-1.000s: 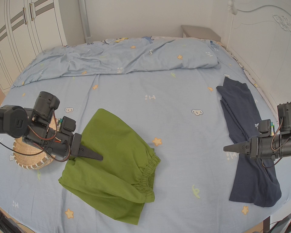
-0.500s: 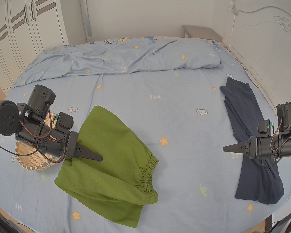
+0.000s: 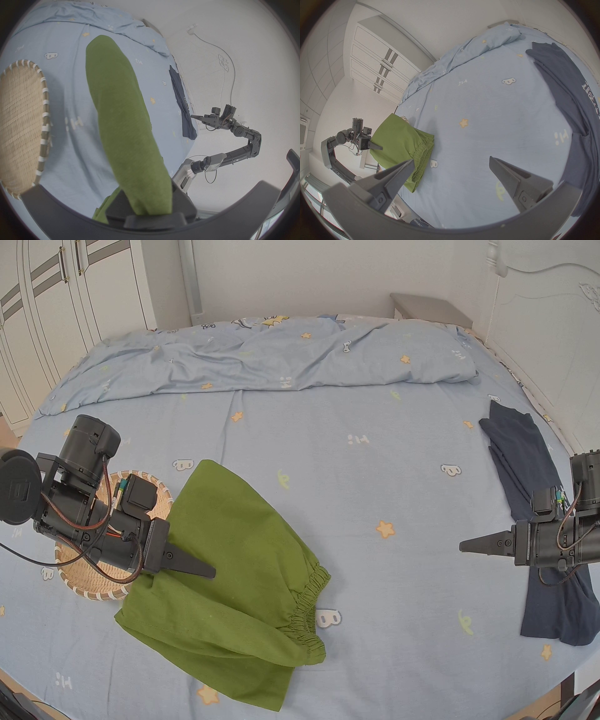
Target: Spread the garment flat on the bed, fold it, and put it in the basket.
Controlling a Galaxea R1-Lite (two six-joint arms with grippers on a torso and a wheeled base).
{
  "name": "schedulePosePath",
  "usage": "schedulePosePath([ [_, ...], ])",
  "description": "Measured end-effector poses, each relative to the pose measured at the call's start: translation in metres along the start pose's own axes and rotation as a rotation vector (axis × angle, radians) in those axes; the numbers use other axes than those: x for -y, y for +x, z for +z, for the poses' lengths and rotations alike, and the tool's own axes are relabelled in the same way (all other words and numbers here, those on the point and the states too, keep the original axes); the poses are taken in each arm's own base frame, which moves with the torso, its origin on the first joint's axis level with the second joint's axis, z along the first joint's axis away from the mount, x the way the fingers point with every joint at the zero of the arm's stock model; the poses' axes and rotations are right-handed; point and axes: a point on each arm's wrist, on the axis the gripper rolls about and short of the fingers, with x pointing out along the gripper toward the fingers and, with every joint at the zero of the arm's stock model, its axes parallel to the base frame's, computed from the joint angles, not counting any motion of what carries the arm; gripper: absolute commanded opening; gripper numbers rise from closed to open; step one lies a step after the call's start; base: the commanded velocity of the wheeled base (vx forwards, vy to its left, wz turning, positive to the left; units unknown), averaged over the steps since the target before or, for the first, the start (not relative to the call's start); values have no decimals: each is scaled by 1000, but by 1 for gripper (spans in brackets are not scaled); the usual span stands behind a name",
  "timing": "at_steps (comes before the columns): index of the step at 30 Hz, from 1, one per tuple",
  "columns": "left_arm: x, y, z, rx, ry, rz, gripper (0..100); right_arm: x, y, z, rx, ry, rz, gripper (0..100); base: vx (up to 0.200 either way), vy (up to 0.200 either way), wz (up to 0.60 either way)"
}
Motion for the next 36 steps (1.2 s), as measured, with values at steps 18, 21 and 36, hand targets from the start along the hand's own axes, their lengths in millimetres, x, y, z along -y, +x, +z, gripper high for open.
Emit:
schedulePosePath([
  [18,26,14,1,2,118,5,0,-2,1,-1,-6,-5,7,100,0,0,0],
  [21,31,11,9,43,148,4,0,-2,1,-1,-6,-6,7,100,0,0,0],
  [36,39,-20,40,321,251,90,0,-2,1,-1,-4,-6,5,100,0,0,0],
])
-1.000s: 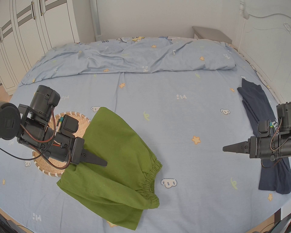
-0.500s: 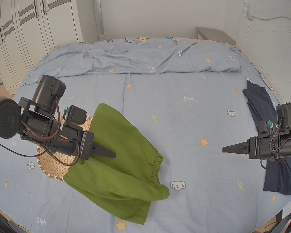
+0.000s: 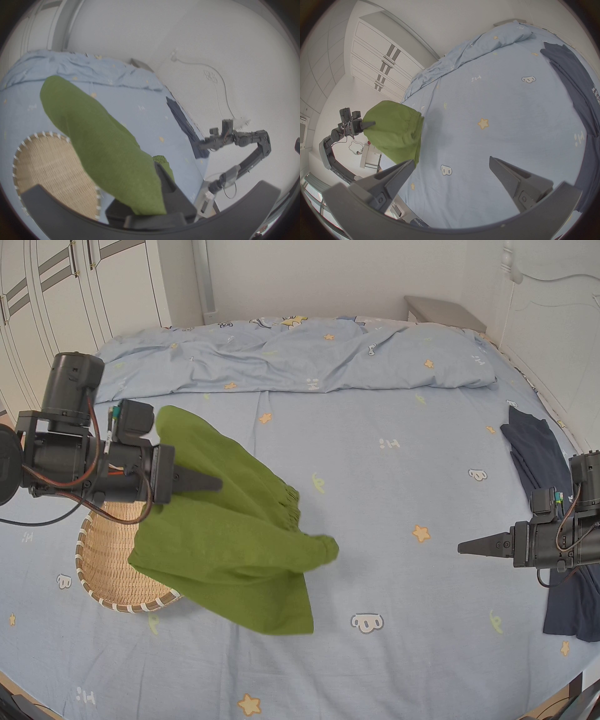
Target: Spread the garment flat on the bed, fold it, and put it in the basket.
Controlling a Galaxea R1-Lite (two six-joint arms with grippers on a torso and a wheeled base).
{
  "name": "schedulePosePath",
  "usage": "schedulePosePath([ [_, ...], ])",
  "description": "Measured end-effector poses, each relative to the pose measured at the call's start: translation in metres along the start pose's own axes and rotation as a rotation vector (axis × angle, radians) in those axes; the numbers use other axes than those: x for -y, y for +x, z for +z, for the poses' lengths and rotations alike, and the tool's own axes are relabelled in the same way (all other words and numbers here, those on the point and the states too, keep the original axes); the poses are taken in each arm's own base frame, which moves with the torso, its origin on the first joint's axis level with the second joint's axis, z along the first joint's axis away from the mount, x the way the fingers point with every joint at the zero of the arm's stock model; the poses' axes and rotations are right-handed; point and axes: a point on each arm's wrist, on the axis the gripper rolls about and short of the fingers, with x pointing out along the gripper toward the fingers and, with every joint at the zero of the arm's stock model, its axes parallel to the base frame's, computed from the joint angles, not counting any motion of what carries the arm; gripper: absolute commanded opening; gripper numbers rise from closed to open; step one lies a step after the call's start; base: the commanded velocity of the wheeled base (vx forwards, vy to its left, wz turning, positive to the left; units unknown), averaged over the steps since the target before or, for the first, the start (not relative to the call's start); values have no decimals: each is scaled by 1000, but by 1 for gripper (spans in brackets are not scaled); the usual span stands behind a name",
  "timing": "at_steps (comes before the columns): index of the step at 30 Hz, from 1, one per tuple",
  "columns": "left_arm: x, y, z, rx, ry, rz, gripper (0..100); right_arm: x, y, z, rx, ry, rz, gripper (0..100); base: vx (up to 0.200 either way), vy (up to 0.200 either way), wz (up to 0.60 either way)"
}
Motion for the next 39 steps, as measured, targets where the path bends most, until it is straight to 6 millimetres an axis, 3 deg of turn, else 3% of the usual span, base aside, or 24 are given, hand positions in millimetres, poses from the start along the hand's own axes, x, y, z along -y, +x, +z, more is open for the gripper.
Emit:
schedulePosePath([
  [15,-55,-56,13,244,-75,231,0,-1,0,0,-1,-1,-2,100,0,0,0],
  [28,-79,-71,-20,211,-210,334,0,-4,0,-1,-5,-11,9,100,0,0,0],
  [39,-136,-68,-55,92,-392,493,0,-8,0,-4,-11,-20,21,100,0,0,0],
])
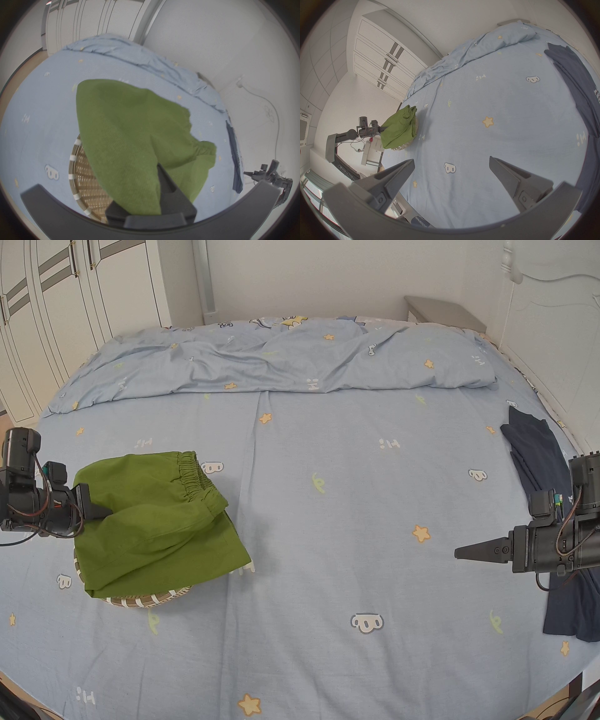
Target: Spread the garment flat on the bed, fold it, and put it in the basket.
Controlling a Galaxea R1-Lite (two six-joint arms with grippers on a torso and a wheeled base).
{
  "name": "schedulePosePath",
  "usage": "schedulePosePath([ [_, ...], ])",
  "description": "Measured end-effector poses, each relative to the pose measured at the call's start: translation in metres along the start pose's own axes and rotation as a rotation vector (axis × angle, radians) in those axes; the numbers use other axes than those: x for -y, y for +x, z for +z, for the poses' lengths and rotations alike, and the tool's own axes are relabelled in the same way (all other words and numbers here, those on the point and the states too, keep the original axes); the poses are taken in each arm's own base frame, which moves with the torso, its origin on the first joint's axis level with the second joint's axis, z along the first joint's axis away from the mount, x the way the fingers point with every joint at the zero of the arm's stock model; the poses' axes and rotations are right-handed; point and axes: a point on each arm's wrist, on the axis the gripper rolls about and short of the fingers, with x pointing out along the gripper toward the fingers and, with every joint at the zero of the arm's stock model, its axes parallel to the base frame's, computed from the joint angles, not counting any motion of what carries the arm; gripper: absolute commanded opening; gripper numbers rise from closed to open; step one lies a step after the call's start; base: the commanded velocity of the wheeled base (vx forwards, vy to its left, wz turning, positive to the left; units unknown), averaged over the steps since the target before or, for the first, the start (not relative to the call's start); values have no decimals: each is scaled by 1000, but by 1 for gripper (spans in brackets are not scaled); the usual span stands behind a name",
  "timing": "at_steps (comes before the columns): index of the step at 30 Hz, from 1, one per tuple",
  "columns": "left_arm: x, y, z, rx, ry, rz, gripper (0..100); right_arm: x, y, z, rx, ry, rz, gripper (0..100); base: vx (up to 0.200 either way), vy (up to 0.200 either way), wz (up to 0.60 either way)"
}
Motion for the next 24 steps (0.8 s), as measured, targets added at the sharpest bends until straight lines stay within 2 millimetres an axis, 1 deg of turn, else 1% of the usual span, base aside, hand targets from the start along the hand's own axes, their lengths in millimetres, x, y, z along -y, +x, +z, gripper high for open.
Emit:
schedulePosePath([
  [6,-16,24,-8,-99,11,77,0,0,0,-1,-2,-1,1,100,0,0,0],
  [9,-24,40,-13,-146,15,133,0,0,0,-1,-3,0,1,100,0,0,0],
  [15,-35,68,-23,-225,13,196,0,0,0,0,0,-1,-3,100,0,0,0],
  [19,-36,78,-28,-256,15,205,0,0,0,0,3,-2,-10,100,0,0,0],
  [24,-35,85,-32,-279,20,222,0,0,0,0,4,-2,-11,100,0,0,0],
])
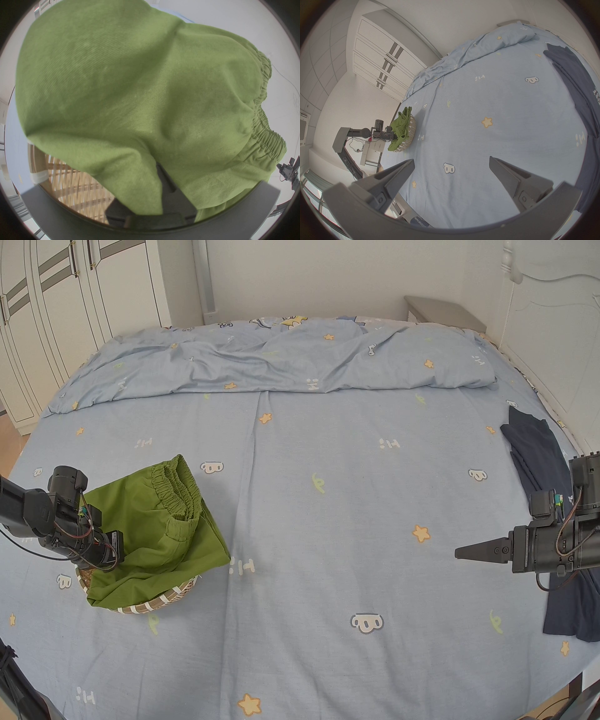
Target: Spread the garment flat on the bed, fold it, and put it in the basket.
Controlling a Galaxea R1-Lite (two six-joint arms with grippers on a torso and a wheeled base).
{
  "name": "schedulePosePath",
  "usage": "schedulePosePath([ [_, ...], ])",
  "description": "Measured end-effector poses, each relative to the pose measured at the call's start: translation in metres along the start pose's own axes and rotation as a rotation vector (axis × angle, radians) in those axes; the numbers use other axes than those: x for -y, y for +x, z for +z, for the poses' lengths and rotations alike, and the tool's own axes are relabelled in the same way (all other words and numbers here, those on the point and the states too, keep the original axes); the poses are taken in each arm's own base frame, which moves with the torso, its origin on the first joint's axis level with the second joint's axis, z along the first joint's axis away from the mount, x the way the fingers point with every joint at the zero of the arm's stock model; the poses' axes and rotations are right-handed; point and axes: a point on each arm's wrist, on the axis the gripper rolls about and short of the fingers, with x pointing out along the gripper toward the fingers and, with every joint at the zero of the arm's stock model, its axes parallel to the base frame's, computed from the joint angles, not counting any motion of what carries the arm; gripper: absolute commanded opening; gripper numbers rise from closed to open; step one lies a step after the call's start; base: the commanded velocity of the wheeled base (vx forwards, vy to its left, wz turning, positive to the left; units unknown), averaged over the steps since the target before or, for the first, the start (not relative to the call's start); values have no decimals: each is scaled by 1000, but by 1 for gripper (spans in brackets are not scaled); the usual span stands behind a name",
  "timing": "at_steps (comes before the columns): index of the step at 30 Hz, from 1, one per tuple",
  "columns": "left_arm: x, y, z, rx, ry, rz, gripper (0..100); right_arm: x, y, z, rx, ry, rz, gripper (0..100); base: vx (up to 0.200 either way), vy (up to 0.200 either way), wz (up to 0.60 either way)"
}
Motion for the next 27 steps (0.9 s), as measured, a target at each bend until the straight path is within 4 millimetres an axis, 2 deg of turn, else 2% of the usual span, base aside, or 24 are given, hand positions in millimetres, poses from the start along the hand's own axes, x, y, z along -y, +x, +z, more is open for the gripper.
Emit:
schedulePosePath([
  [1,0,0,0,-2,0,0,100,0,0,0,0,0,0,100,0,0,0],
  [7,1,-1,0,-1,-4,1,100,0,0,0,0,-1,1,100,0,0,0],
  [12,5,-17,0,22,-1,-2,100,0,0,0,1,-2,1,100,0,0,0],
  [17,11,-49,-3,32,2,3,100,0,0,0,1,-2,1,100,0,0,0],
  [22,17,-83,-3,119,18,49,100,1,-1,1,7,-1,-4,100,0,0,0],
  [27,34,-118,-9,227,37,66,100,1,-9,-1,33,-9,-21,100,0,0,0],
])
